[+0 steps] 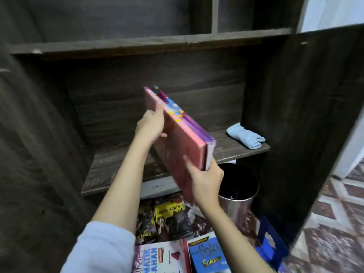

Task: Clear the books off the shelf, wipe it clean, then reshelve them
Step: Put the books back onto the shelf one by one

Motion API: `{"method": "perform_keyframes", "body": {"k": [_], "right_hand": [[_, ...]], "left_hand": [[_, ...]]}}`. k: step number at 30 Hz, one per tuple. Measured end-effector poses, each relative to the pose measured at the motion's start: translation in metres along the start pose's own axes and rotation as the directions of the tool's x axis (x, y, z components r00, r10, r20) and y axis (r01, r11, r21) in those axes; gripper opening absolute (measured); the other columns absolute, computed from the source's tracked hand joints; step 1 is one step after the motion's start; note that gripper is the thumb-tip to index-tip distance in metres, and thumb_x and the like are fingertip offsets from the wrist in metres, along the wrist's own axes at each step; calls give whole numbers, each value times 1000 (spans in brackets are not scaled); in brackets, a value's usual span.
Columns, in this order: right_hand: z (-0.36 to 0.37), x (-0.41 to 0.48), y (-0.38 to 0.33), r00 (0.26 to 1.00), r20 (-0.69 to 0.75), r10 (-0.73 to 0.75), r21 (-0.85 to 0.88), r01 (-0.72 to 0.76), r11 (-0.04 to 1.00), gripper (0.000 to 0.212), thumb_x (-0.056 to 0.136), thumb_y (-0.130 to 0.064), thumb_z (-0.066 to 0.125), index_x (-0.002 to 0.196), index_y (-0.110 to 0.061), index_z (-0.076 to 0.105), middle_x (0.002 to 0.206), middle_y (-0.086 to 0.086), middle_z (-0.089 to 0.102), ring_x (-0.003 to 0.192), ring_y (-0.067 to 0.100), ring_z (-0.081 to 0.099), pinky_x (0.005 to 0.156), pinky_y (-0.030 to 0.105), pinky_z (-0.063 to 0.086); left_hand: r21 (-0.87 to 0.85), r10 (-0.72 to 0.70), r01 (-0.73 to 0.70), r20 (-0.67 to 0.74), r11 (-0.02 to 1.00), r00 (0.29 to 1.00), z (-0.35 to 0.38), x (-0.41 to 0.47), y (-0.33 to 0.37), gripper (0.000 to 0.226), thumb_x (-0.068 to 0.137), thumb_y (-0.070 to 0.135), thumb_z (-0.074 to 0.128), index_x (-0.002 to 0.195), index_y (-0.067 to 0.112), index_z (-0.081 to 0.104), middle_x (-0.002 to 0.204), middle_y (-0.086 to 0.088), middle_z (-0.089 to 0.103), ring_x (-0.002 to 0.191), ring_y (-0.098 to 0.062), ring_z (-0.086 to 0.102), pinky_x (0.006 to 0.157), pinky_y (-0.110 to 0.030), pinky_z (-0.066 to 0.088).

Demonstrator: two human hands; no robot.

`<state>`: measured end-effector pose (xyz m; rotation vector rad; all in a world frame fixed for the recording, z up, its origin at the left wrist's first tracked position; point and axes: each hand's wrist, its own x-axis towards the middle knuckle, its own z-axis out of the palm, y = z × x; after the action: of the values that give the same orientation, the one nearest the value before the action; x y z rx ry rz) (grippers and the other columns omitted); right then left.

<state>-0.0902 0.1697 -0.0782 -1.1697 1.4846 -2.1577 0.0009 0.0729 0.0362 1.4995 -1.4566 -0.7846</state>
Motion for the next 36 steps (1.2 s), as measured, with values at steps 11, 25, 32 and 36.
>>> {"method": "perform_keyframes", "body": {"k": [11,25,32,36], "right_hand": [[5,19,43,429,-85,899,689,-626,364,21,70,8,70,74,-7,55,80,13,63,62,24,59,63,43,53],[26,12,64,337,-13,941,724,-646,242,28,74,2,72,95,-6,55,85,13,63,60,24,59,64,43,51],[12,14,69,323,-84,943,524,-790,318,85,68,-12,83,130,-8,25,103,13,45,88,30,56,78,45,51],[-1,22,75,447,-253,858,351,-784,512,107,59,-14,88,138,-16,17,134,20,38,109,35,54,94,40,44]], "left_hand": [[192,-290,288,-19,938,957,32,-13,-133,40,91,32,51,120,6,57,126,-22,56,118,-36,51,100,-37,41],[-270,-358,398,188,877,915,67,-39,-179,30,98,13,41,128,17,47,123,-11,60,109,-30,58,89,-48,51],[-292,-346,384,174,876,922,70,-37,-190,37,97,12,42,134,14,45,128,-11,58,117,-31,54,104,-51,39],[-338,-380,422,186,841,906,69,-39,-189,33,98,10,44,131,12,47,124,-14,60,112,-31,57,101,-50,42]]}}
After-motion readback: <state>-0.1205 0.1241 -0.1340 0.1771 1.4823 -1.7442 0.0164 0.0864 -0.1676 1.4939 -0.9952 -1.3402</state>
